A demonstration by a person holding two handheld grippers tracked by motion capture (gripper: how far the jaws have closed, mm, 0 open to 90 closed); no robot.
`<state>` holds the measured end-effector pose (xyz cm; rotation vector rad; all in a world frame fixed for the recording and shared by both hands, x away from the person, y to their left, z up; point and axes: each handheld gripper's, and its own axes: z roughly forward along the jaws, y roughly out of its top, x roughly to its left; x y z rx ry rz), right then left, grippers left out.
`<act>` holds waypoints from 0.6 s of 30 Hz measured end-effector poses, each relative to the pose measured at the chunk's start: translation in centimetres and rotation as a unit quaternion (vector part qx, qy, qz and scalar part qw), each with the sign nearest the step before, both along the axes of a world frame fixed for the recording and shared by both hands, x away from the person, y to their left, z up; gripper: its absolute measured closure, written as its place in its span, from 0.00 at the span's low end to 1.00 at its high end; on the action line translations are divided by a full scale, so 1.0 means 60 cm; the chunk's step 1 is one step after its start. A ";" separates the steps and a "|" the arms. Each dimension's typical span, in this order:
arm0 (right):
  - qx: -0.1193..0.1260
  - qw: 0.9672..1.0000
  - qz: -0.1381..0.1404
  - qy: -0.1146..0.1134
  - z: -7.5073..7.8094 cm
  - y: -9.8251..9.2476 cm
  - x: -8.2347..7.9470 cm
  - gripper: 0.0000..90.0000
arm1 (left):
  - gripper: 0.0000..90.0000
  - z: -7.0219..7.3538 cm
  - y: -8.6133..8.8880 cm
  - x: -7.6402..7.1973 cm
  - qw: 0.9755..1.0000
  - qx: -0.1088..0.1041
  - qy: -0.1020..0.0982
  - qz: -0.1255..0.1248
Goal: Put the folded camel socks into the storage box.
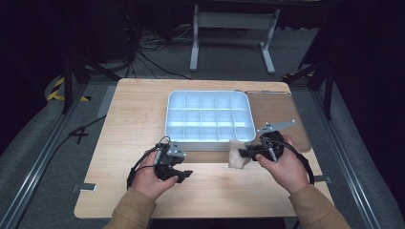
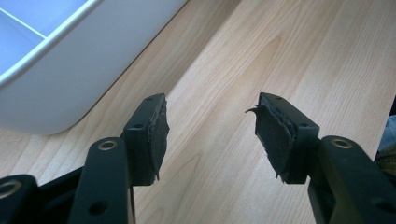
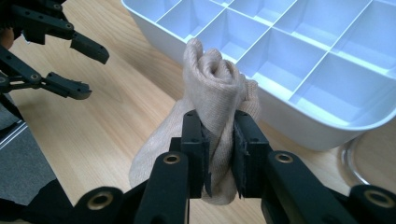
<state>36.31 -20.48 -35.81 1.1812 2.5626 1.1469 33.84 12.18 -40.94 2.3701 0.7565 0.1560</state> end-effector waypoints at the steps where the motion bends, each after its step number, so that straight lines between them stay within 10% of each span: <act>1: -0.005 1.000 0.002 -0.002 0.008 -0.002 0.007 0.85 | 0.49 0.001 0.003 0.000 1.000 -0.001 -0.002 0.001; 18: -0.035 0.999 0.013 -0.017 0.050 -0.012 0.054 0.85 | 0.49 0.004 0.020 -0.003 1.000 -0.011 -0.001 0.015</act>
